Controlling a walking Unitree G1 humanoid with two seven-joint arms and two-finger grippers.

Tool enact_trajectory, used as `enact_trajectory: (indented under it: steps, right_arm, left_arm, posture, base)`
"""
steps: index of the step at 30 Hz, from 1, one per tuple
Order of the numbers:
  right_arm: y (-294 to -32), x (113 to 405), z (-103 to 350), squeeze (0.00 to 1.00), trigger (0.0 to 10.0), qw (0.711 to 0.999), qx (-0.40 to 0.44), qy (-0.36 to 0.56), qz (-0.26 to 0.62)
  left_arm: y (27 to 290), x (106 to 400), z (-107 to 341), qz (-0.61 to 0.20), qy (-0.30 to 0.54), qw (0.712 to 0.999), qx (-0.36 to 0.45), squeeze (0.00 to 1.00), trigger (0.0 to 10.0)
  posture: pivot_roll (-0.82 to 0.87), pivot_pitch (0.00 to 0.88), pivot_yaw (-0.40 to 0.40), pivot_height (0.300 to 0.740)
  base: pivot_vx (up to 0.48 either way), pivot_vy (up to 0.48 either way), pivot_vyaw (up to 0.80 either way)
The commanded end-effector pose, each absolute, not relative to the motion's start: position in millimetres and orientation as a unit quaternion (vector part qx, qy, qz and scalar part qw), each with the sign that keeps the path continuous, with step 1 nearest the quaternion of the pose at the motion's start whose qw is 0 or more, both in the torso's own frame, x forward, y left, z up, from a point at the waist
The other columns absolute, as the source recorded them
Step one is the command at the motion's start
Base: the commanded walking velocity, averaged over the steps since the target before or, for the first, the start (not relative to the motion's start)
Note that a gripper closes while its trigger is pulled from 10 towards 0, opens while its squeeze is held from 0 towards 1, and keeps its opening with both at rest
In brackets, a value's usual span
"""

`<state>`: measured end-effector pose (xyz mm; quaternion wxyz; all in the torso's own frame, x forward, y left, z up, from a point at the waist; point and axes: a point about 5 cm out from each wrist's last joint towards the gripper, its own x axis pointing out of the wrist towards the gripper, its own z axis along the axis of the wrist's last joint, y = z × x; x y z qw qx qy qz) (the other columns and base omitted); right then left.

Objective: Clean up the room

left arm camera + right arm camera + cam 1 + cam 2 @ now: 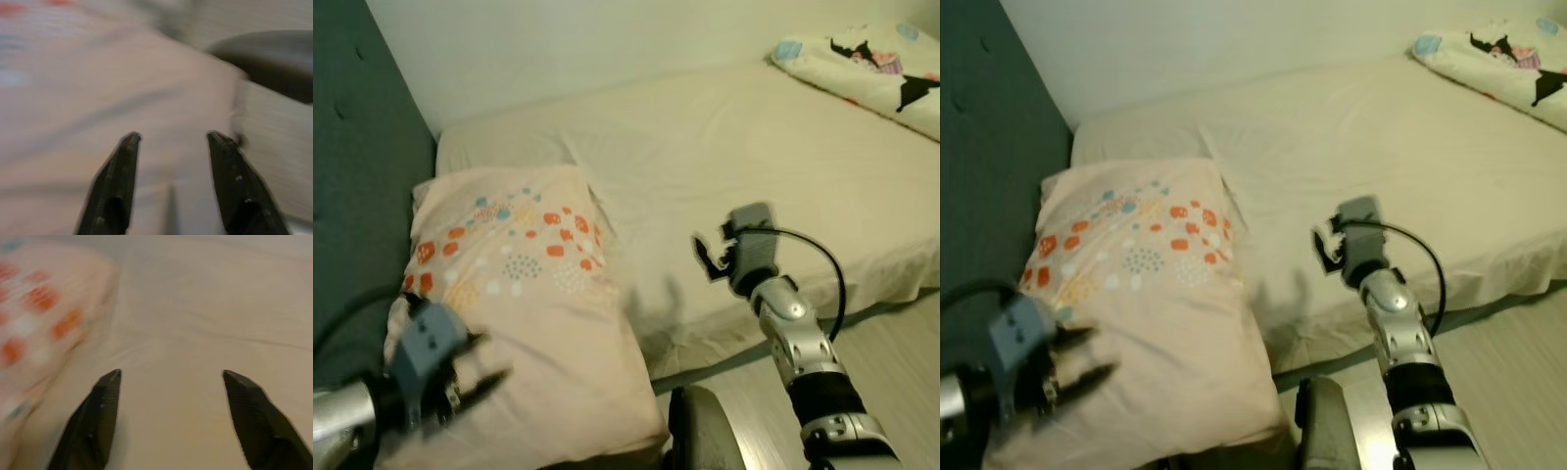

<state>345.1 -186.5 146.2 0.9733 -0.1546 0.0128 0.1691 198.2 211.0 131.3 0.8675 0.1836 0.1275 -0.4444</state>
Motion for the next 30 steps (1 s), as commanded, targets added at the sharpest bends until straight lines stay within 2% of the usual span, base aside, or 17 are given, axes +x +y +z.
enact_trajectory:
  steps: [1,6,9,13,18,25,27,29,30]
  right_arm:
    - [-177.0,337.0,148.0,0.00,0.0,0.963,-0.153,0.018,0.221]
    - [-173.3,332.5,147.0,0.00,0.0,0.957,-0.156,0.023,0.241]
    - [-167.9,325.7,144.3,0.00,0.0,0.953,-0.157,0.032,0.258]
    - [-161.6,323.0,145.0,0.00,0.0,0.950,-0.147,0.034,0.272]
    - [-150.8,314.3,147.0,0.00,0.0,0.938,-0.141,0.045,0.314]
    - [-149.5,305.3,150.1,0.00,0.0,0.930,-0.146,0.056,0.332]
    - [-150.4,303.3,151.2,0.00,0.0,0.931,-0.148,0.058,0.329]
    - [-150.8,302.4,151.6,0.00,0.2,0.931,-0.150,0.060,0.327]
    - [-150.8,301.2,151.9,0.00,2.4,0.931,-0.150,0.061,0.326]
  left_arm:
    - [193.9,191.7,117.2,-0.493,0.146,0.839,0.179,0.00,0.0]
    - [186.0,188.2,110.8,-0.516,0.155,0.823,0.181,0.00,0.0]
    - [174.6,177.4,99.2,-0.560,0.175,0.786,0.197,0.00,0.0]
    - [161.4,177.8,88.0,-0.557,0.157,0.790,0.204,0.00,0.0]
    - [150.2,174.8,67.4,-0.579,0.176,0.767,0.215,0.00,0.0]
    - [148.0,200.3,42.5,-0.535,0.162,0.774,0.297,0.00,0.0]
    - [148.2,221.7,36.8,-0.487,0.147,0.790,0.343,0.00,0.0]
    - [149.2,231.5,35.6,-0.464,0.143,0.799,0.356,0.00,0.0]
    - [151.6,241.7,34.8,-0.438,0.141,0.804,0.377,0.00,0.0]
  posture:
    - [-0.02,0.167,0.011,0.601]
    - [-0.03,0.175,0.014,0.601]
    - [-0.03,0.184,0.010,0.601]
    - [-0.03,0.190,0.007,0.601]
    - [-0.04,0.202,0.002,0.601]
    - [-0.07,0.227,-0.008,0.601]
    - [-0.08,0.239,-0.012,0.601]
    - [-0.08,0.239,-0.012,0.601]
    - [-0.08,0.244,-0.014,0.601]
  base:
    - [0.000,0.000,0.00]
    - [0.000,0.000,0.00]
    - [0.000,0.000,0.00]
    - [0.000,0.000,0.00]
    - [0.000,0.000,0.00]
    - [0.000,0.000,0.00]
    - [0.000,0.000,0.00]
    - [0.000,0.000,0.00]
    - [0.000,0.000,0.00]
